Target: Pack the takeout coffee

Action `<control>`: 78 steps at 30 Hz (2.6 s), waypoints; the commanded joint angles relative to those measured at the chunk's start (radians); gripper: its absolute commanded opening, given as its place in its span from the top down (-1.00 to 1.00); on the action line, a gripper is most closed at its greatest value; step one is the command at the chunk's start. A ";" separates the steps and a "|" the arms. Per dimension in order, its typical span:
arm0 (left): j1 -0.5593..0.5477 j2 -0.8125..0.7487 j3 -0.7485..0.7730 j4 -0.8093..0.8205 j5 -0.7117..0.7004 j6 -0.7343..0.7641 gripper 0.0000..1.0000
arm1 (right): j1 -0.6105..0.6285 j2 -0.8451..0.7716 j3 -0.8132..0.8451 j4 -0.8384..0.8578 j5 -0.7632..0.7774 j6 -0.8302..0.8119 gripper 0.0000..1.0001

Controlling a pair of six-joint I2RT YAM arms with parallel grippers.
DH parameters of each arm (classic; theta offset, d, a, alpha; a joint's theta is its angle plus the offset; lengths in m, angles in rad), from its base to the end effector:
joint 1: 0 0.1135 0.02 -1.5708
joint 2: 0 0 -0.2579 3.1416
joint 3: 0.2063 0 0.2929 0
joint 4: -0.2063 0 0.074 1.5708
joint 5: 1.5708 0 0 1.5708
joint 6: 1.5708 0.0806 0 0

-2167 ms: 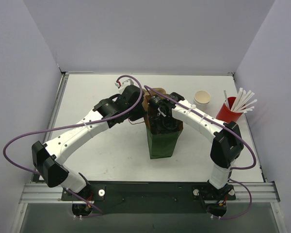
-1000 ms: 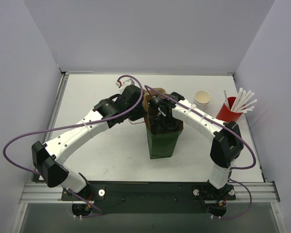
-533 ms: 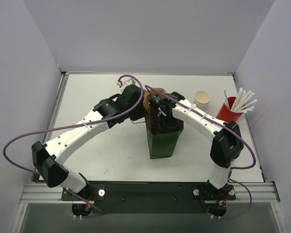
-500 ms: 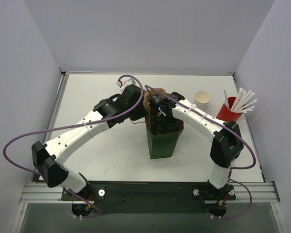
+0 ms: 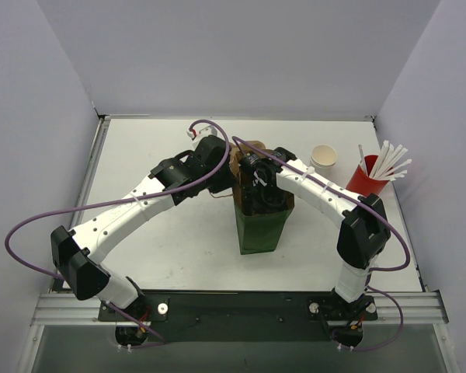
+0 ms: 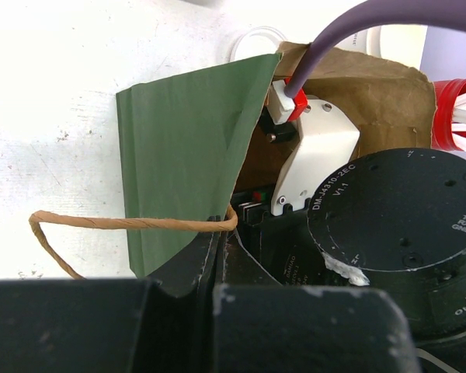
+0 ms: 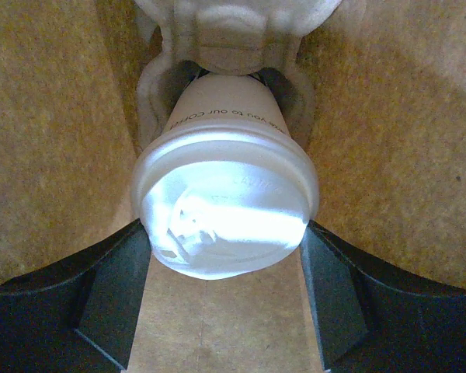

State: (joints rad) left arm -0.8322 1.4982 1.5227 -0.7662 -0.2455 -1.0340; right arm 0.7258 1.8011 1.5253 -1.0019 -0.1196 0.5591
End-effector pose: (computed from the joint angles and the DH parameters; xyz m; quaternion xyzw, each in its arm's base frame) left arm 0.2829 -0.2816 0.3349 -0.1406 0.8988 -0.2545 0.3280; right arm 0.3044 0.2830 0.1968 -0.0909 0.9834 0.1347 0.0813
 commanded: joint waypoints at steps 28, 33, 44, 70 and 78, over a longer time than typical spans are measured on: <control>-0.008 -0.016 0.002 -0.001 0.026 0.006 1.00 | -0.011 0.087 -0.094 0.080 0.103 -0.013 -0.26; -0.008 -0.016 0.002 -0.001 0.026 0.006 1.00 | -0.011 0.086 -0.090 0.078 0.103 -0.013 -0.42; -0.008 -0.015 0.010 -0.008 0.020 0.008 1.00 | -0.009 0.075 -0.074 0.065 0.109 -0.019 -0.58; -0.008 -0.007 0.021 -0.015 0.022 0.012 1.00 | -0.009 0.067 -0.060 0.054 0.117 -0.018 -0.76; -0.007 -0.006 0.028 -0.016 0.023 0.020 1.00 | -0.009 0.060 -0.056 0.049 0.117 -0.016 -0.77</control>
State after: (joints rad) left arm -0.8303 1.4982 1.5227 -0.7826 -0.2646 -1.0252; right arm 0.7261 1.8133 1.5070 -0.9264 -0.1497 0.5549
